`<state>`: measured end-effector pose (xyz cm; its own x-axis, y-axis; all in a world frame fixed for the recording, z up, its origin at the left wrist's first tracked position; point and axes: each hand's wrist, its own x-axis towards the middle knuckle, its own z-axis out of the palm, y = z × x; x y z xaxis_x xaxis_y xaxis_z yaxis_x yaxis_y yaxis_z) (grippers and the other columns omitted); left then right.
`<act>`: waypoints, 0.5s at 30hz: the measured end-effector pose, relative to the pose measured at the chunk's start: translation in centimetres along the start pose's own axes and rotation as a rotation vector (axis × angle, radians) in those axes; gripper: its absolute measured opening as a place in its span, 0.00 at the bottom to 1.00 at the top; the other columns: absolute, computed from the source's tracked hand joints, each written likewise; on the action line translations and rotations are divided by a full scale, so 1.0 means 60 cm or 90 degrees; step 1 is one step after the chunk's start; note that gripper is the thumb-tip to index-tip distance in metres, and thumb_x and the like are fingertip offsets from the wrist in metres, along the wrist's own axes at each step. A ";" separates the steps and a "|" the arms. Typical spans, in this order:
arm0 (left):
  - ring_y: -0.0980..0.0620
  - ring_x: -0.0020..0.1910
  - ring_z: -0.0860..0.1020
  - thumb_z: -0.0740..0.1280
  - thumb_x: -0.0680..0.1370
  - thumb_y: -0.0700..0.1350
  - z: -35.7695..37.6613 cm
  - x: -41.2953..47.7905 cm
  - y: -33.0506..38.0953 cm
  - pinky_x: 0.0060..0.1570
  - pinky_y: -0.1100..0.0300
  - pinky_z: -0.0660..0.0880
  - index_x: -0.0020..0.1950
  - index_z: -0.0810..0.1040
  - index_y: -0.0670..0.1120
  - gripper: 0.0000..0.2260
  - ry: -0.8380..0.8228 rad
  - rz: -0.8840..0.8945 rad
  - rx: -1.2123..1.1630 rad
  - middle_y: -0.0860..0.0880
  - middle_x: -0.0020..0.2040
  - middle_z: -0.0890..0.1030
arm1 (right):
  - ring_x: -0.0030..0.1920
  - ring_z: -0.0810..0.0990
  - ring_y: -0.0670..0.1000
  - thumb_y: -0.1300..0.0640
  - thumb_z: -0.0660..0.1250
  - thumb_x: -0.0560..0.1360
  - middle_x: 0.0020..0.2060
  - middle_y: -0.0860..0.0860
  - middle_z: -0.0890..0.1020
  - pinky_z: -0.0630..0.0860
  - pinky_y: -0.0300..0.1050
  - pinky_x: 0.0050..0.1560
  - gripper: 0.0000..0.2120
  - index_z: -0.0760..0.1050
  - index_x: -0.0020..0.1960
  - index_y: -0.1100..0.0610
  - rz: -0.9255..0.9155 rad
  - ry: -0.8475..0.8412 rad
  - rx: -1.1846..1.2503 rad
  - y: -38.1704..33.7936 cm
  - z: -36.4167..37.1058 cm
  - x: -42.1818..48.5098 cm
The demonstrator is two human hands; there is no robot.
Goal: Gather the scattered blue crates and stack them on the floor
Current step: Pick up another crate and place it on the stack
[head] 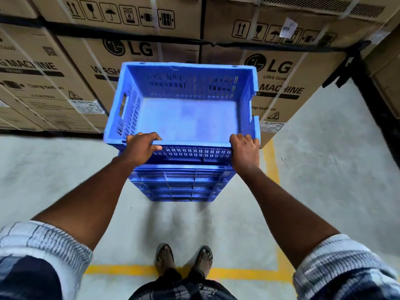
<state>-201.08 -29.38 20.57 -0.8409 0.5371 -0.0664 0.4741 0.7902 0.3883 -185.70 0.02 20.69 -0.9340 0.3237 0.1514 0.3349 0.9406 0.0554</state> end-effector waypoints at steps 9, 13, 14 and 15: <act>0.44 0.54 0.75 0.66 0.79 0.51 -0.012 -0.026 0.019 0.49 0.52 0.58 0.58 0.78 0.50 0.10 0.062 0.066 0.067 0.49 0.48 0.83 | 0.44 0.74 0.59 0.62 0.69 0.70 0.42 0.55 0.79 0.63 0.52 0.47 0.07 0.71 0.45 0.56 -0.014 -0.020 0.043 0.024 -0.010 -0.004; 0.44 0.55 0.74 0.65 0.79 0.53 -0.019 -0.039 0.026 0.47 0.53 0.55 0.58 0.78 0.50 0.11 0.042 0.052 0.065 0.48 0.47 0.83 | 0.46 0.74 0.59 0.60 0.67 0.72 0.45 0.54 0.79 0.62 0.51 0.48 0.06 0.71 0.47 0.56 -0.028 -0.039 0.045 0.025 -0.018 -0.008; 0.44 0.55 0.74 0.65 0.79 0.53 -0.018 -0.045 0.025 0.46 0.53 0.55 0.58 0.78 0.51 0.11 0.041 0.050 0.069 0.48 0.48 0.83 | 0.46 0.74 0.58 0.59 0.67 0.72 0.45 0.54 0.79 0.63 0.52 0.49 0.06 0.71 0.47 0.55 -0.035 -0.040 0.039 0.026 -0.018 -0.011; 0.44 0.55 0.74 0.65 0.79 0.53 -0.016 -0.051 0.023 0.46 0.53 0.55 0.58 0.78 0.51 0.11 0.042 0.048 0.073 0.49 0.48 0.83 | 0.46 0.74 0.58 0.60 0.67 0.72 0.45 0.54 0.79 0.63 0.52 0.49 0.06 0.71 0.47 0.55 -0.040 -0.040 0.038 0.026 -0.017 -0.013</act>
<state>-198.10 -30.21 22.20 -0.8148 0.5793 0.0211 0.5608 0.7786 0.2815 -184.31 1.15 21.68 -0.9594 0.2682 0.0870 0.2695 0.9630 0.0041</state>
